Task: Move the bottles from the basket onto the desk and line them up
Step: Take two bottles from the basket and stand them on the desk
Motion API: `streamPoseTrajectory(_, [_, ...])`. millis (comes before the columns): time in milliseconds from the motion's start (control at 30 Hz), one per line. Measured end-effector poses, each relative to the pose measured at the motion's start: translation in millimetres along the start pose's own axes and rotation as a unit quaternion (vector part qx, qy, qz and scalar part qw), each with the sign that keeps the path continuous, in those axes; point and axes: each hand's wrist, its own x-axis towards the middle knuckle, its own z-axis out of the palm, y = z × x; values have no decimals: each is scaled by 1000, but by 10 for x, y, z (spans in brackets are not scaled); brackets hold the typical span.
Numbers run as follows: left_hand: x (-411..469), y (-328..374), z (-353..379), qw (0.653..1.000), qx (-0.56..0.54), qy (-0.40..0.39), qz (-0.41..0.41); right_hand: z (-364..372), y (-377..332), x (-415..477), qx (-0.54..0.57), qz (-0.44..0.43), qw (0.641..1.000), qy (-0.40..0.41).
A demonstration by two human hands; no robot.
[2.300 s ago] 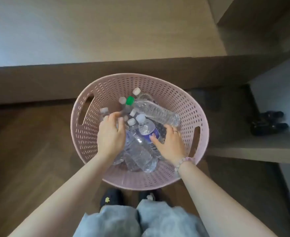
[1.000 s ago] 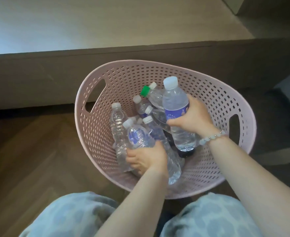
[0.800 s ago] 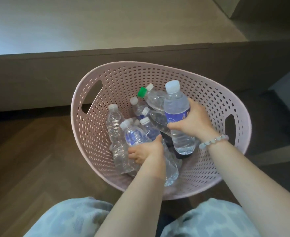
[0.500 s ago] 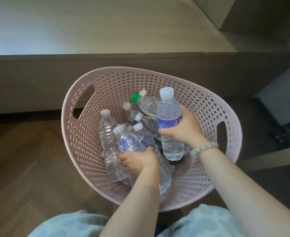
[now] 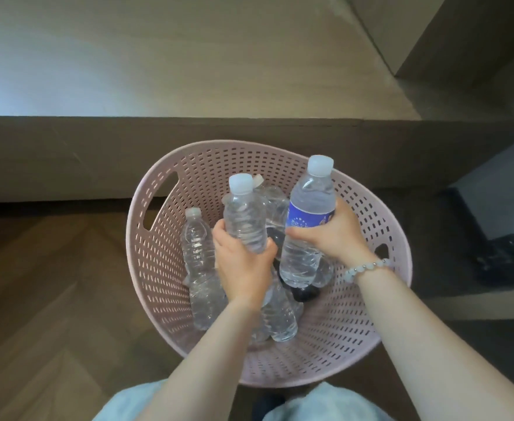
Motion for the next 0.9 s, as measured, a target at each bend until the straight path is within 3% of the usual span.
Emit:
streamPoseTrajectory(200, [105, 1022, -844, 996, 30, -52, 72, -503, -1018, -251, 63, 2, 997, -36])
streamPoseTrajectory(433, [-137, 2998, -1891, 991, 10, -73, 114, -1473, -2691, -812, 116, -22, 993, 0])
streamPoseTrajectory(667, [-741, 4990, -2512, 968, -45, -156, 192, -2776, -4091, -1520, 126, -51, 984, 117])
streamPoseTrajectory(900, [-1565, 6014, -2460, 919, -48, -248, 302, -3751, -4348, -2401, 184, -36, 941, 281])
